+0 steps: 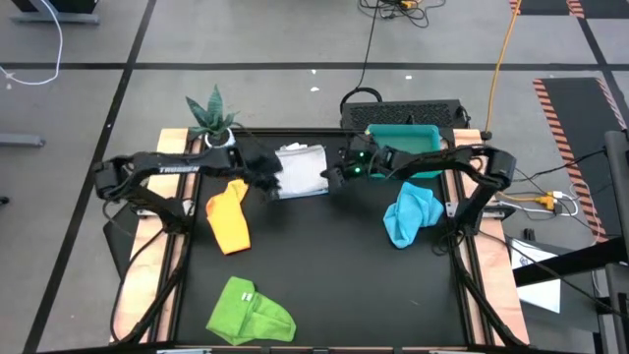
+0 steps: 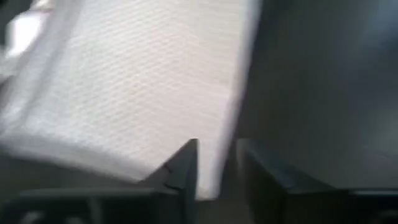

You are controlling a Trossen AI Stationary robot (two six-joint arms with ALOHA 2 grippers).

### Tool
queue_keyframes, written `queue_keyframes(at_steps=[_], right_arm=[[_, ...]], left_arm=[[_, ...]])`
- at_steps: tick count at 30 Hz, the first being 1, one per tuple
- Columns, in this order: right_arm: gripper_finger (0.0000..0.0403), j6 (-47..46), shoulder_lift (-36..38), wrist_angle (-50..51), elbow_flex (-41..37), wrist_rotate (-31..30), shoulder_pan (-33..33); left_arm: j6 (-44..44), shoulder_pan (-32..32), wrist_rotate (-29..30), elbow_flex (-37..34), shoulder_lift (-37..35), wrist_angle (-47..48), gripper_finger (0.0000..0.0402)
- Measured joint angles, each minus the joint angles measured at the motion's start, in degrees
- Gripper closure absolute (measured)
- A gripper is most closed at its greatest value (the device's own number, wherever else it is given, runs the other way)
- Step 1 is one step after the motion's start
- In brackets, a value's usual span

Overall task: Fold microfiber towels
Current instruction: Stack the gray microfiber towel on the blue microfiber towel

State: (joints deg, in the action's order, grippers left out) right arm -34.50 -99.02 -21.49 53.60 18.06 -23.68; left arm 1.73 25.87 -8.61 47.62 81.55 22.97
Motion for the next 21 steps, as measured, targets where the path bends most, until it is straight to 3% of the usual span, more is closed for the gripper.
queue_keyframes(at_steps=[2, 4, 11, 21], right_arm=[[0.0391, -1.21, -2.20, -3.47, 0.00, -0.03, 0.36], [0.0397, -2.99, -4.76, -5.57, 0.02, -0.09, 0.41], [0.0402, -3.50, -9.78, -6.79, 0.01, -0.76, 1.47], [0.0403, -0.31, -10.86, -1.36, 0.02, -4.08, 1.64]], left_arm=[[0.41, 4.34, -2.02, -0.62, 1.45, -5.39, 0.0365], [1.00, 8.24, -5.75, -1.67, 1.95, -8.36, 0.0388], [-0.09, 14.42, -6.72, -2.10, 7.49, -11.12, 0.0398], [0.54, 14.25, -0.82, -1.97, 15.19, -14.71, 0.0399]])
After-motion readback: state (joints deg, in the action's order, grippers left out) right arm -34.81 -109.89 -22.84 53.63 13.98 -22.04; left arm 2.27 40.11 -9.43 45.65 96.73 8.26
